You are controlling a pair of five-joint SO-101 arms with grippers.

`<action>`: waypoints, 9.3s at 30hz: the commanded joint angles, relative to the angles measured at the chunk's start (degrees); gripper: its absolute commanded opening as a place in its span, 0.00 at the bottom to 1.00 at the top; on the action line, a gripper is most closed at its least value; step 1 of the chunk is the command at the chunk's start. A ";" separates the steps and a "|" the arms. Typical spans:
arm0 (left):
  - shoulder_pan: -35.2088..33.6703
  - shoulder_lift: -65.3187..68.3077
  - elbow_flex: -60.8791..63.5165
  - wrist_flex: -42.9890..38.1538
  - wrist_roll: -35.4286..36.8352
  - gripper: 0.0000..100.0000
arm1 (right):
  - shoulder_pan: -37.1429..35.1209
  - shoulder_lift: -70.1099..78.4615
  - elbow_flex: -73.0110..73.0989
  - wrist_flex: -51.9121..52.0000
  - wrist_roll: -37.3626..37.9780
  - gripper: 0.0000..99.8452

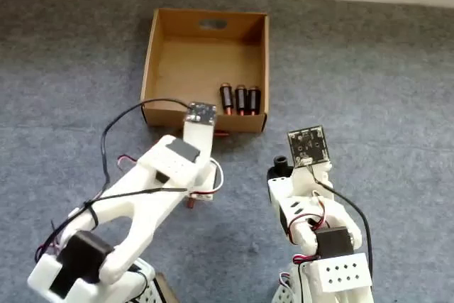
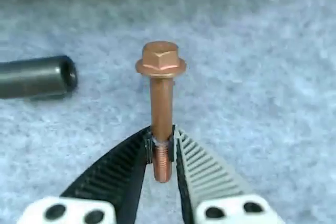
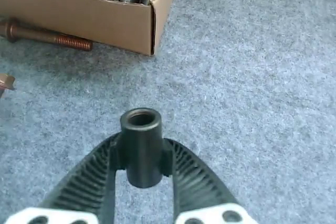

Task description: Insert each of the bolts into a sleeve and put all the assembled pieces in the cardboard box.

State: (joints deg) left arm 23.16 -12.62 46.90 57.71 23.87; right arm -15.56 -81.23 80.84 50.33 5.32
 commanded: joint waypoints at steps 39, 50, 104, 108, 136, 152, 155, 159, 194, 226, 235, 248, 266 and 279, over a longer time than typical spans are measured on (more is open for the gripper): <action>-11.74 8.31 -4.35 -8.35 -0.09 0.05 | -0.31 -0.84 1.01 -1.01 0.00 0.01; -6.81 -6.02 -4.70 -0.62 -0.35 0.01 | -0.31 -10.42 1.10 2.68 -0.35 0.01; 9.01 -35.12 2.86 -52.84 -0.35 0.01 | -6.29 -23.87 11.21 -27.91 -0.88 0.01; 9.01 -35.21 2.42 -52.84 -0.35 0.01 | -6.29 -23.87 11.21 -27.91 -0.88 0.01; 11.56 -27.12 -5.49 -51.25 -0.26 0.01 | -6.20 -23.87 11.21 -27.91 -0.88 0.01; 12.18 -35.56 -1.01 -41.05 -0.26 0.01 | -6.20 -23.87 12.00 -27.91 -0.88 0.01; 12.18 -35.56 -0.84 -41.05 -0.35 0.01 | -6.20 -23.87 12.09 -27.91 -0.88 0.01; 11.56 -35.56 -0.04 -41.05 -0.35 0.01 | -6.20 -23.87 12.00 -27.91 -0.88 0.01; 10.42 -28.70 0.31 -51.16 -0.09 0.01 | -6.20 -23.87 11.82 -28.00 -0.88 0.01; 13.49 -31.60 -4.70 -22.59 -0.26 0.01 | -2.51 -23.87 11.56 -27.91 -0.88 0.01; 13.49 -31.96 -5.05 -22.68 -0.26 0.07 | -2.51 -23.87 11.82 -27.91 -0.88 0.01; 13.41 -36.26 -5.58 -22.68 0.00 0.21 | -2.51 -23.87 12.00 -27.91 -0.88 0.01; -10.77 -55.87 6.46 4.04 -0.18 0.01 | -2.51 -23.87 10.33 -27.21 -0.88 0.01; -29.32 -55.87 32.31 -14.33 -0.26 0.01 | -2.77 -23.25 -10.07 -14.73 -0.88 0.01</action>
State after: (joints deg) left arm -5.49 -67.82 78.29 45.67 23.87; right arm -18.73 -104.53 78.90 34.68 3.91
